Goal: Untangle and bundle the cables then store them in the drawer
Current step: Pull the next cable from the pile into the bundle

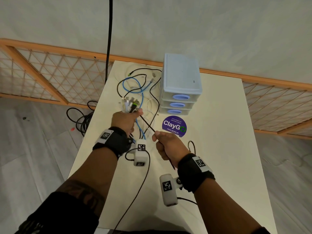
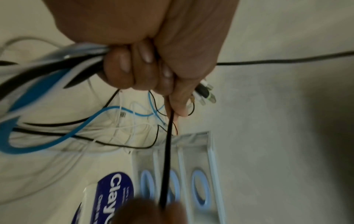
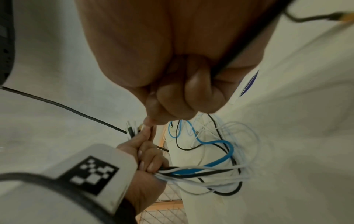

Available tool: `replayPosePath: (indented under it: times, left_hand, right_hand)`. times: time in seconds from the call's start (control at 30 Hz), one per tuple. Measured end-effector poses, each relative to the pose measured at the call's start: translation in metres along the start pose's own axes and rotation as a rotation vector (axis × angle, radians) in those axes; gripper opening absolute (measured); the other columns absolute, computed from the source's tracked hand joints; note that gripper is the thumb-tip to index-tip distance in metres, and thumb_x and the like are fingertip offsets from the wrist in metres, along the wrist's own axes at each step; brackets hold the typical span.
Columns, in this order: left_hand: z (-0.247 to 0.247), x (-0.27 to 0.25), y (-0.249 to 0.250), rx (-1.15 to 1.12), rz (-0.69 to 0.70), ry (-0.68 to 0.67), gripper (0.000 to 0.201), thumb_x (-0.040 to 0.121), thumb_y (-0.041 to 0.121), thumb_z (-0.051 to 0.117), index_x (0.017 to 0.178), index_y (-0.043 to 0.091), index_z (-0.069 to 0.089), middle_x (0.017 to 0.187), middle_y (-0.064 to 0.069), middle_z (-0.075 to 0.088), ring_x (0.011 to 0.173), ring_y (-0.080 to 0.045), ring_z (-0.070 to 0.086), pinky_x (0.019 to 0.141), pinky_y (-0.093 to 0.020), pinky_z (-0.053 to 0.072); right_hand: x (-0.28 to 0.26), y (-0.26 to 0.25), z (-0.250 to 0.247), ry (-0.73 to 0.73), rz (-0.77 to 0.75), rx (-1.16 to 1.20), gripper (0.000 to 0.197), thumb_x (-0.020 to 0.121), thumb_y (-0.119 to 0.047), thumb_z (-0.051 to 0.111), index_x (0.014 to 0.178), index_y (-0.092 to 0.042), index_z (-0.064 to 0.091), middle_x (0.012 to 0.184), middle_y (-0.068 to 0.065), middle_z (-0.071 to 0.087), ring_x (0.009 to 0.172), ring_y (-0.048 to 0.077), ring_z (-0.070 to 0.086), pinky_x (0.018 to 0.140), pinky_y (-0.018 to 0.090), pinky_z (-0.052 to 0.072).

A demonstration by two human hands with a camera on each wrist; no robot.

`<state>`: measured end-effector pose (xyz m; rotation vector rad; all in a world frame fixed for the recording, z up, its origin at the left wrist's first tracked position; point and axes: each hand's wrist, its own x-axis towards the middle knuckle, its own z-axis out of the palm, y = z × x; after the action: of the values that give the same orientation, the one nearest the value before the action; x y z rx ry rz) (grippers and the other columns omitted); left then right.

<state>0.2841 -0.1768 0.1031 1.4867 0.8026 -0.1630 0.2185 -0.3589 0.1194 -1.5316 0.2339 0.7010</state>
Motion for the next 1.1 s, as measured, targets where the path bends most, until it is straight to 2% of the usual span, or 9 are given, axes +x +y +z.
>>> replayPosePath:
  times: [0.13,0.23,0.33,0.4,0.53,0.7,0.87,0.97,1.1]
  left_hand:
    - [-0.022,0.024,0.009,-0.039,-0.006,0.127,0.031,0.084,0.035,0.085,0.09,0.009,0.069,0.062,-0.002,0.046,0.042,-0.014,0.038,0.036,-0.021,0.033]
    - [-0.021,0.009,0.001,-0.015,-0.062,-0.095,0.034,0.088,0.04,0.08,0.097,0.008,0.073,0.055,0.004,0.04,0.036,-0.01,0.029,0.037,-0.022,0.026]
    - [-0.005,-0.025,-0.011,0.127,-0.104,-0.404,0.037,0.086,0.041,0.083,0.086,0.007,0.069,0.051,0.006,0.032,0.042,-0.011,0.023,0.041,-0.024,0.022]
    - [0.005,-0.036,-0.017,0.168,-0.074,-0.461,0.034,0.087,0.033,0.084,0.072,0.015,0.059,0.05,0.005,0.031,0.044,-0.012,0.023,0.043,-0.025,0.021]
    - [0.013,-0.037,-0.016,0.156,-0.02,-0.376,0.035,0.087,0.025,0.084,0.067,0.017,0.056,0.048,0.005,0.036,0.041,-0.012,0.026,0.042,-0.025,0.023]
    - [0.008,-0.016,0.001,0.004,-0.022,-0.06,0.028,0.085,0.028,0.085,0.092,0.002,0.076,0.045,0.007,0.038,0.039,-0.011,0.029,0.036,-0.021,0.026]
    - [0.002,-0.001,0.003,-0.081,0.023,0.055,0.031,0.085,0.032,0.083,0.095,0.002,0.078,0.057,0.001,0.032,0.043,-0.016,0.023,0.037,-0.021,0.024]
    - [0.005,-0.011,-0.005,-0.016,0.005,-0.126,0.031,0.092,0.038,0.077,0.099,0.008,0.079,0.055,0.004,0.032,0.044,-0.015,0.024,0.04,-0.023,0.024]
    - [0.006,-0.031,-0.011,0.1,-0.019,-0.399,0.036,0.091,0.03,0.079,0.099,-0.004,0.071,0.047,0.006,0.034,0.041,-0.011,0.024,0.04,-0.022,0.02]
  right_hand:
    - [-0.009,0.014,-0.004,-0.042,-0.023,-0.098,0.037,0.106,-0.041,0.039,0.082,-0.021,0.059,0.051,-0.006,0.034,0.044,0.013,0.026,0.045,0.024,0.023]
    - [-0.009,0.018,-0.004,-0.005,-0.037,-0.123,0.038,0.106,-0.043,0.038,0.082,-0.022,0.059,0.05,-0.004,0.036,0.043,0.013,0.027,0.045,0.025,0.023]
    - [0.001,0.015,-0.002,0.05,-0.048,-0.07,0.037,0.107,-0.039,0.039,0.084,-0.019,0.059,0.048,-0.004,0.037,0.042,0.015,0.026,0.045,0.025,0.021]
    - [0.006,0.012,0.0,0.074,-0.041,-0.028,0.036,0.107,-0.038,0.039,0.085,-0.017,0.058,0.046,-0.004,0.039,0.04,0.014,0.026,0.044,0.025,0.02]
    - [0.007,0.007,0.007,0.091,-0.015,0.072,0.034,0.108,-0.036,0.039,0.09,-0.014,0.057,0.047,-0.003,0.038,0.041,0.012,0.025,0.043,0.025,0.019]
    - [-0.001,0.003,0.004,0.049,-0.015,0.084,0.035,0.108,-0.037,0.038,0.086,-0.016,0.056,0.051,-0.006,0.033,0.045,0.011,0.023,0.046,0.026,0.018]
    - [-0.004,0.006,0.007,0.029,-0.033,0.072,0.035,0.108,-0.036,0.038,0.085,-0.017,0.057,0.052,-0.007,0.032,0.045,0.01,0.024,0.046,0.024,0.019]
    - [-0.001,0.006,0.008,0.034,-0.057,0.135,0.034,0.108,-0.034,0.039,0.084,-0.017,0.056,0.051,-0.007,0.031,0.044,0.01,0.022,0.044,0.022,0.019]
    - [0.004,0.005,0.006,0.045,-0.04,0.246,0.031,0.108,-0.032,0.041,0.084,-0.016,0.055,0.051,-0.005,0.03,0.044,0.01,0.019,0.043,0.02,0.017]
